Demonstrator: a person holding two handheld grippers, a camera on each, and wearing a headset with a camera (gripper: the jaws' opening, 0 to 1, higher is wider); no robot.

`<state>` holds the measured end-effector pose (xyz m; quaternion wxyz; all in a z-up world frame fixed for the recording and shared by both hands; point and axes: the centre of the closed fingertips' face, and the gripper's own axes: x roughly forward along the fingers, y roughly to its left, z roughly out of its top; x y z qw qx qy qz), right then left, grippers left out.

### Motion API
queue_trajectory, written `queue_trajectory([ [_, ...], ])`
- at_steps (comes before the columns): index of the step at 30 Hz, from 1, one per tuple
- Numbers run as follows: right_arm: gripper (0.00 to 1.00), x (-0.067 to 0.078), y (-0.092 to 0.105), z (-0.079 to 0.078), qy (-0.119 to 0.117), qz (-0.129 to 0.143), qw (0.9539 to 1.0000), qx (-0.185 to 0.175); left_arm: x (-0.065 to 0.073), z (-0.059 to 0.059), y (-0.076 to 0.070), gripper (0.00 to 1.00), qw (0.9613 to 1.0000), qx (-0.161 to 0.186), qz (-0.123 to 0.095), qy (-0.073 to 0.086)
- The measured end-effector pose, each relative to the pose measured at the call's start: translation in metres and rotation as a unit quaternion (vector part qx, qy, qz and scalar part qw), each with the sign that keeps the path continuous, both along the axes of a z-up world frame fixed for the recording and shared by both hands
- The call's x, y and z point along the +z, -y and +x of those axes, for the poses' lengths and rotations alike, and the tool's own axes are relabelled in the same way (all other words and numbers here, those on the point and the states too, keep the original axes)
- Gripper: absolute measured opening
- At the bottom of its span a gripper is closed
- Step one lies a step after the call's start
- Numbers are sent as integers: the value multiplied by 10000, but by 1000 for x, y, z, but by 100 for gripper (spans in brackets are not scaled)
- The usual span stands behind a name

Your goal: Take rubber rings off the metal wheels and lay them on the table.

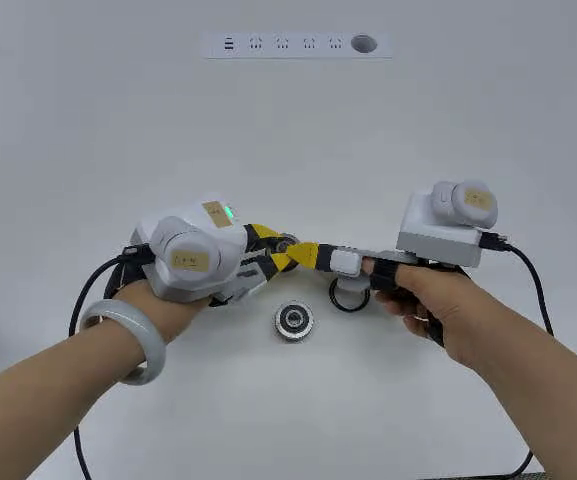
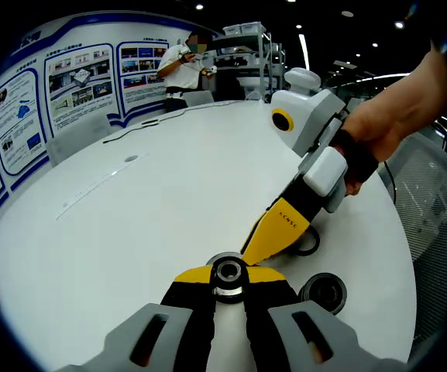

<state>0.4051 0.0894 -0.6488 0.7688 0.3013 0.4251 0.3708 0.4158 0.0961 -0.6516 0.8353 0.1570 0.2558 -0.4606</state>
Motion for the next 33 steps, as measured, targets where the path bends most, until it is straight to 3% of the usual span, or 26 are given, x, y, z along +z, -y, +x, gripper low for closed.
queue_trajectory([
  [3, 23, 0, 0, -2, -68, 91, 9999, -28, 0, 0, 0, 14, 10000, 0, -3, 2],
  [16, 22, 2, 1, 3, 50, 101, 9999, -42, 0, 0, 0, 14, 10000, -11, -1, 13],
  [22, 27, 3, -2, 9, 177, 90, 9998, -61, 0, 0, -1, 14, 10000, -8, -4, 9],
  [33, 31, 3, -9, 13, 166, 133, 9998, -25, 1, 0, 0, 14, 10000, -6, -13, 14],
])
